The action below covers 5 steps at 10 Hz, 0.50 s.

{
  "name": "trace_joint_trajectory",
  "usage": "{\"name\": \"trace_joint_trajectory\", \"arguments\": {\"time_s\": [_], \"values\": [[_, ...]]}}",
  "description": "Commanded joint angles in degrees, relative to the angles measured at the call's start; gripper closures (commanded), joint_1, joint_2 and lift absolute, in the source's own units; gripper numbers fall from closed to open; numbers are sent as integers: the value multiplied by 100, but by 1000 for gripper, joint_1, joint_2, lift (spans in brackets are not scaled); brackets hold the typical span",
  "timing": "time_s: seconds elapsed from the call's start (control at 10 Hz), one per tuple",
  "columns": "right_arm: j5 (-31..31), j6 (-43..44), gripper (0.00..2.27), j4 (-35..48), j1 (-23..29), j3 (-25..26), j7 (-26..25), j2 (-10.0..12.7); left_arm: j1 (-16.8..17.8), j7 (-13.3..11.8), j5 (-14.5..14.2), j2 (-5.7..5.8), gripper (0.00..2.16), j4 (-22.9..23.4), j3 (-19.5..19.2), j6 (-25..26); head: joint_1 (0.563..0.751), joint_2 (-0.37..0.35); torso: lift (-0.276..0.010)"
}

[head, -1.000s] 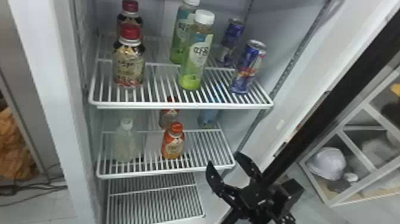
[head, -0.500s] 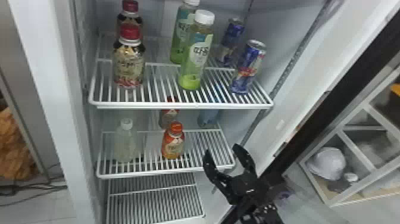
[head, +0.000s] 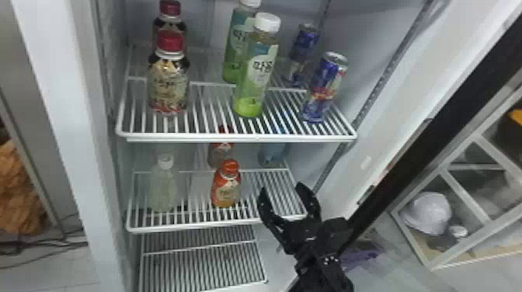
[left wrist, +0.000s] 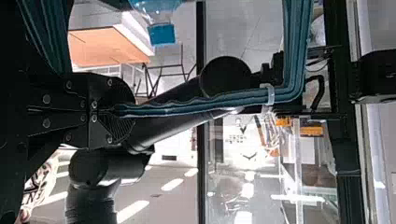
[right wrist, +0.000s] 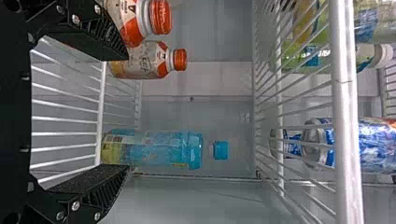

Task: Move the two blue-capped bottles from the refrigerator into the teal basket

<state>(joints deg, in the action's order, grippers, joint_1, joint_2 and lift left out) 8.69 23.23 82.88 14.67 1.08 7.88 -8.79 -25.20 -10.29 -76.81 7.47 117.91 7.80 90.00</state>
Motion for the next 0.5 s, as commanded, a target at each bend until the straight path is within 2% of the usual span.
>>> {"name": "trace_joint_trajectory", "arguments": {"time_s": [0.0, 0.4], "values": [[1, 139, 202, -308, -173, -29, -76, 0, 3, 1, -18, 0, 1193, -14, 2, 3, 695, -350, -136], [53, 434, 186, -1110, -862, -301, -481, -62, 3, 1, -27, 0, 1193, -28, 2, 3, 695, -350, -136]]}}
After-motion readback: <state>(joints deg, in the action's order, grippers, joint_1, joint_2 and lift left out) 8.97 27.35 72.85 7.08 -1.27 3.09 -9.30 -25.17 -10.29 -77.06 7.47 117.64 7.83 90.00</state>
